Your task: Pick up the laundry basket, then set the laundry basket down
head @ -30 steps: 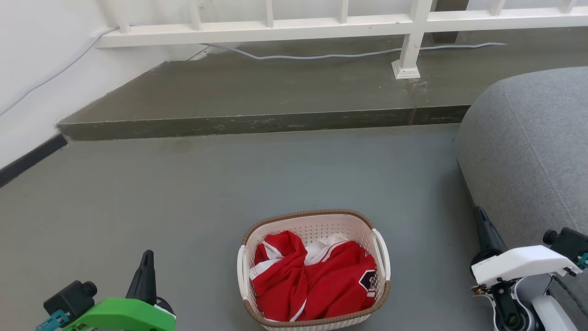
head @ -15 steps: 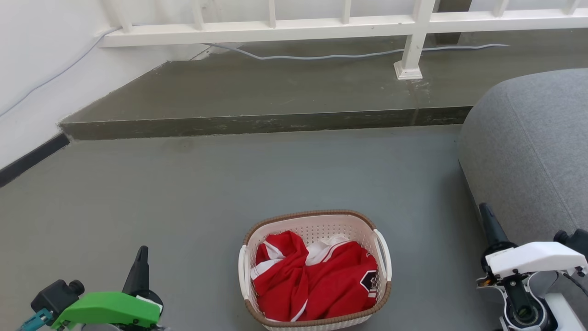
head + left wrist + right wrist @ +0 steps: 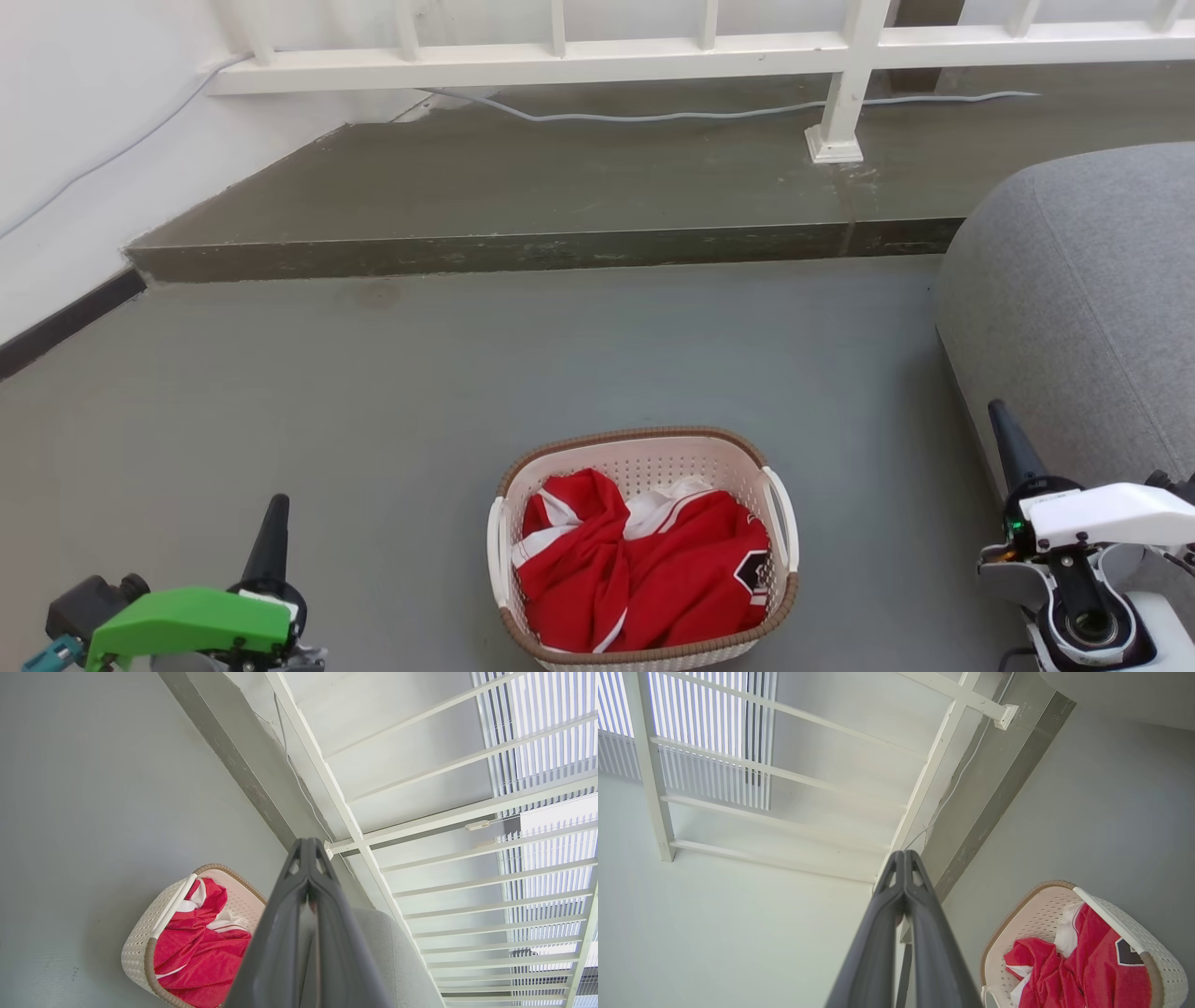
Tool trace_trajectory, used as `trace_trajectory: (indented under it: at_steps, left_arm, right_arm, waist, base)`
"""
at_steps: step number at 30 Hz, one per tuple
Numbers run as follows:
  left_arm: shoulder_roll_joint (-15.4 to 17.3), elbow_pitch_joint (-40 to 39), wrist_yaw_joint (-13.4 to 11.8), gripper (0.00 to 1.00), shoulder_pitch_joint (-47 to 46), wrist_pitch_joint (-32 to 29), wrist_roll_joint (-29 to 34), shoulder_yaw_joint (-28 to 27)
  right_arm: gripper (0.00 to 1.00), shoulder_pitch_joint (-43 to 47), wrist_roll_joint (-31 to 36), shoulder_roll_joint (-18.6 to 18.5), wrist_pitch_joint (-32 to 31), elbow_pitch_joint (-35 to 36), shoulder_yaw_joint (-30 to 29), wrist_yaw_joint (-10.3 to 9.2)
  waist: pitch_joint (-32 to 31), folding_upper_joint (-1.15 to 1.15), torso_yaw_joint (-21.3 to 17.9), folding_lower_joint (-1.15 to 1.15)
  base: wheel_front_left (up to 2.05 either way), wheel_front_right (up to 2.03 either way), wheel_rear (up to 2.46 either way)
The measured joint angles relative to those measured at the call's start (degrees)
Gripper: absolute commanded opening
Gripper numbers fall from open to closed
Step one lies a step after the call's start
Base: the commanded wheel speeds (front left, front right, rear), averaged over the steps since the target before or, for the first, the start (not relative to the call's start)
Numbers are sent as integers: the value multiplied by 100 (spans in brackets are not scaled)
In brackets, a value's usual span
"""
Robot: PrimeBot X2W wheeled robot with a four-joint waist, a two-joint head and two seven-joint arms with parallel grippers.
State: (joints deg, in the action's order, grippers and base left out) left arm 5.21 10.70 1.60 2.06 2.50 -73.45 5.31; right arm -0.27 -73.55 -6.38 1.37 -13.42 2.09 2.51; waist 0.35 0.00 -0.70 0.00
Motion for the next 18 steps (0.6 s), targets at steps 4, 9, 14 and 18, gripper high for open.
trace_trajectory:
  at_steps: [4, 9, 14, 18]
  left_arm:
    - [0, 34, 109, 0, -99, -54, -300, -62]
    - [2, 122, 189, 0, -174, -144, -701, -151]
    - [3, 185, 252, 0, -207, -242, -1168, -213]
    - [4, 215, 346, 0, -247, -300, -1489, -297]
  right_arm:
    - [0, -57, -280, 37, -52, -16, -79, 52]
    - [0, -75, -642, 70, -152, -54, -197, 115]
    - [0, -129, -1081, 97, -252, -94, -328, 204]
    - [0, -179, -1359, 111, -304, -114, -405, 256]
  waist:
    - [-2, 0, 10, 0]
    - [-5, 0, 22, 0]
    - [-8, 0, 36, 0]
    - [-10, 0, 46, 0]
  base:
    - [0, 0, 0]
    - [0, 0, 0]
    - [0, 0, 0]
    - [0, 0, 0]
